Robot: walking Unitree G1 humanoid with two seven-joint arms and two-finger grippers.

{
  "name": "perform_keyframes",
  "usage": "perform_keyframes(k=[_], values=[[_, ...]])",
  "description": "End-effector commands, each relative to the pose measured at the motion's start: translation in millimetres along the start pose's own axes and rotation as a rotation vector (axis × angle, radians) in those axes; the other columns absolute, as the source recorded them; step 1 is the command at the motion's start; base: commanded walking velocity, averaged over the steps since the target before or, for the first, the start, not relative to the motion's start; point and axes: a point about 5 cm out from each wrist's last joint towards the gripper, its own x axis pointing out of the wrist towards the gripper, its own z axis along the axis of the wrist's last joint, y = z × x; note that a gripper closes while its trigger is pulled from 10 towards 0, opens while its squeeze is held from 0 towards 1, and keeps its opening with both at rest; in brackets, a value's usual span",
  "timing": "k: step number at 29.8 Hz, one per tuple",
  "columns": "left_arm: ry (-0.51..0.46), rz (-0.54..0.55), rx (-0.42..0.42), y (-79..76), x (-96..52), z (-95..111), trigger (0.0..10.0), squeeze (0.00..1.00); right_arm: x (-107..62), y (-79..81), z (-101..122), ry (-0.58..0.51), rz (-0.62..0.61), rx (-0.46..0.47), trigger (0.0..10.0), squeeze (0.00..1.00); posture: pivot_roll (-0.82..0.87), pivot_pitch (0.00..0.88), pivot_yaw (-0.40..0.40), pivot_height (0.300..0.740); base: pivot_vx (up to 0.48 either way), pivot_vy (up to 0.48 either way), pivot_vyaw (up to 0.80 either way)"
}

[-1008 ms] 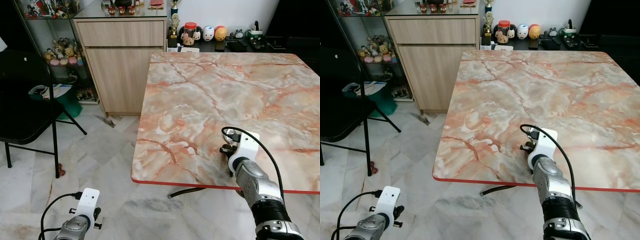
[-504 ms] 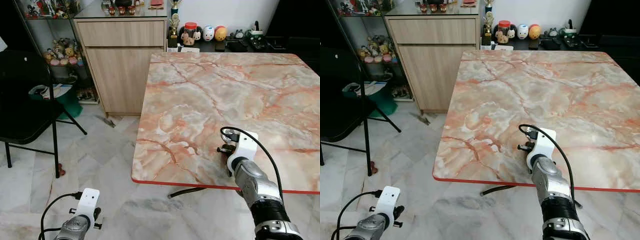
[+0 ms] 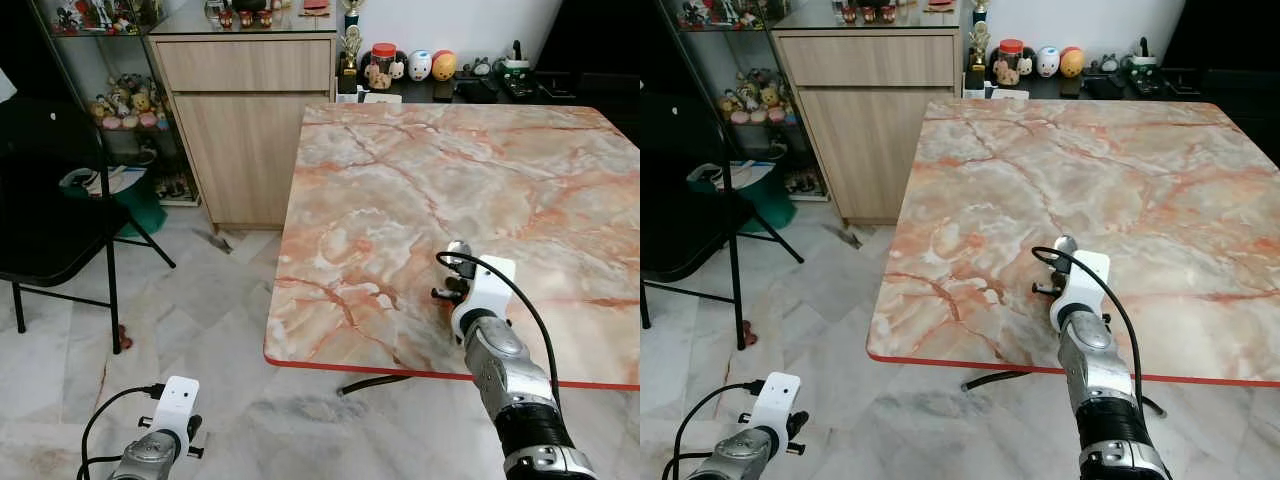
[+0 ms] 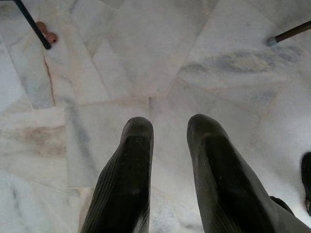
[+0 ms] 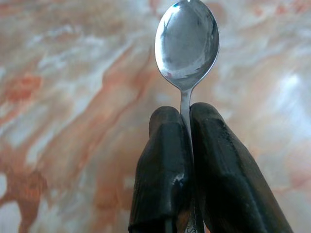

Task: Setting the table

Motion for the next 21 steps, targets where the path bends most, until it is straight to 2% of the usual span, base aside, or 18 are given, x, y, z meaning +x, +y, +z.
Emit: perform_keyframes(k=[1, 6, 8, 15, 20, 21], values=[[0.022, 0.002, 0.010, 1.5, -0.8, -4.6, 10.0, 0.00, -2.5, 0.2, 10.5, -0.074, 0.000, -0.038, 10.0, 0.00, 0.01, 0.000, 0.006, 0.740, 0.000, 0.000, 0.00], [0.022, 0.003, 0.009, 1.2, -0.8, -4.7, 10.0, 0.00, -12.7, 6.5, 23.2, -0.228, 0.031, -0.113, 10.0, 0.00, 0.01, 0.000, 0.005, 0.740, 0.000, 0.000, 0.00], [0.022, 0.004, 0.007, 1.1, -0.7, -4.4, 10.0, 0.00, -26.4, 10.6, 24.5, -0.332, 0.053, -0.188, 10.0, 0.00, 0.00, 0.000, 0.005, 0.740, 0.000, 0.000, 0.00], [0.021, 0.003, 0.010, 0.9, -0.6, -4.0, 10.0, 0.00, -42.5, 6.8, 25.8, -0.437, 0.032, -0.203, 10.0, 0.00, 0.00, 0.000, 0.007, 0.740, 0.000, 0.000, 0.00], [0.021, 0.000, 0.021, 1.0, -0.5, -3.5, 10.0, 0.00, -55.7, 11.9, 40.8, -0.581, 0.068, -0.265, 10.0, 0.00, -0.01, 0.000, 0.011, 0.740, 0.000, 0.000, 0.00], [0.021, 0.000, 0.021, 1.0, -0.5, -3.5, 10.0, 0.00, -55.7, 11.9, 40.8, -0.581, 0.068, -0.265, 10.0, 0.00, -0.01, 0.000, 0.011, 0.740, 0.000, 0.000, 0.00]])
